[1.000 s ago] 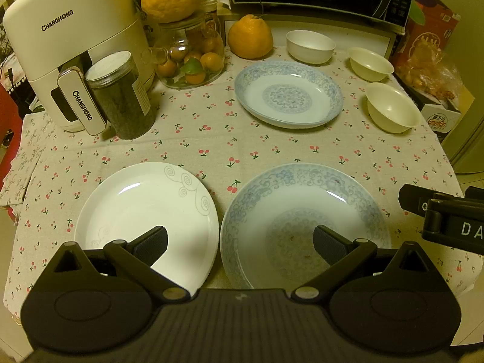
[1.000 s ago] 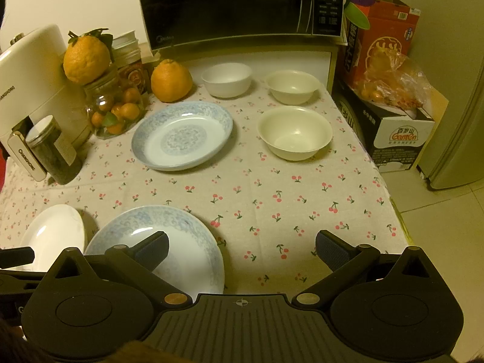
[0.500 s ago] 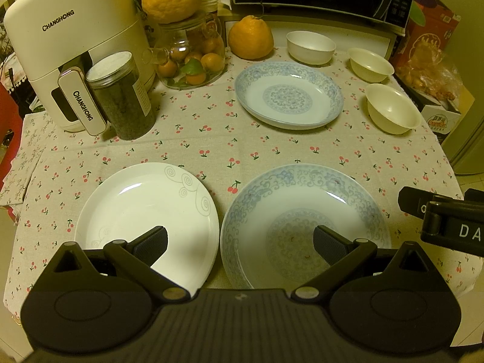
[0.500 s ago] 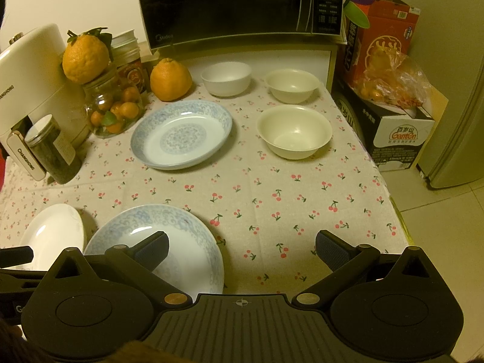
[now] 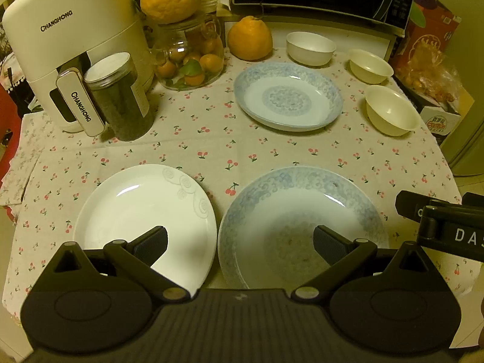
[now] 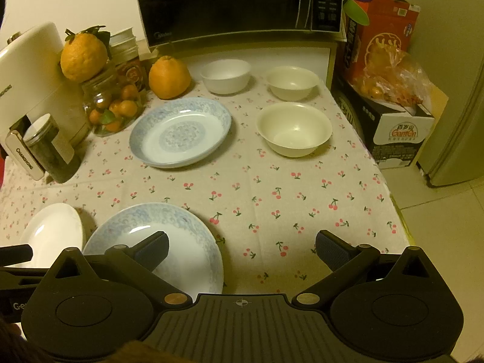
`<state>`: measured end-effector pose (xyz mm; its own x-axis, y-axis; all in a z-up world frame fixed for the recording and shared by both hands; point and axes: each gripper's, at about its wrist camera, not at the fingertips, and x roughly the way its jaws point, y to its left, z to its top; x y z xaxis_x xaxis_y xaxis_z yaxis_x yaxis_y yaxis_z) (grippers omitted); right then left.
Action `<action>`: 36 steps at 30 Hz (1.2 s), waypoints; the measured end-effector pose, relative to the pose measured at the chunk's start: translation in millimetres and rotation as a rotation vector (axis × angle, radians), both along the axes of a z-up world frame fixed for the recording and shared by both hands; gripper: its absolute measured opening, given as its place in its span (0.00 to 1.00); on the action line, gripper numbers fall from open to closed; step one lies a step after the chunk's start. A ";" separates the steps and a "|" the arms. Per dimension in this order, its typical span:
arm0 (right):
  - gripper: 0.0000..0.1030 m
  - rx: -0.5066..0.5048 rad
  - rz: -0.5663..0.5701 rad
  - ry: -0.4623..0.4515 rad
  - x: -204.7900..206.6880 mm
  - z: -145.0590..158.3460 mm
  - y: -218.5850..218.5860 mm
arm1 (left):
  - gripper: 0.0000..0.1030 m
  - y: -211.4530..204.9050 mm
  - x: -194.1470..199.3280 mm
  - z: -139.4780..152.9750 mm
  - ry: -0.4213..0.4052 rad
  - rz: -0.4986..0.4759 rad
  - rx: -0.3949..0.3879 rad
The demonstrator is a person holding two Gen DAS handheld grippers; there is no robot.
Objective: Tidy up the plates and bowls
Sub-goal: 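Move the left gripper over the shallow blue-patterned plate's rim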
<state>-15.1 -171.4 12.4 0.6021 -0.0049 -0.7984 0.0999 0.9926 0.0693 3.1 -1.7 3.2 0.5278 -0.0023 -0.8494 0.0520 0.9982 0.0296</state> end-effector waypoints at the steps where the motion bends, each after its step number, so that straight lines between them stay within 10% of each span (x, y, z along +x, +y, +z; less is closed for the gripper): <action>1: 1.00 -0.002 -0.001 0.000 -0.6 -0.6 -0.2 | 1.00 -0.2 0.0 0.0 0.000 -0.001 0.002; 20: 1.00 -0.025 0.003 0.001 25.2 21.5 -8.7 | 1.00 -9.1 14.8 14.9 -0.073 -0.100 0.066; 36: 1.00 0.173 -0.064 0.080 89.5 14.4 -31.6 | 0.99 4.4 74.3 27.9 -0.104 -0.025 -0.039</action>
<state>74.4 -203.0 26.9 0.5398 0.1003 -0.8358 0.1748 0.9579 0.2278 77.4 2.7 31.0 0.6122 -0.0484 -0.7892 0.0752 0.9972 -0.0028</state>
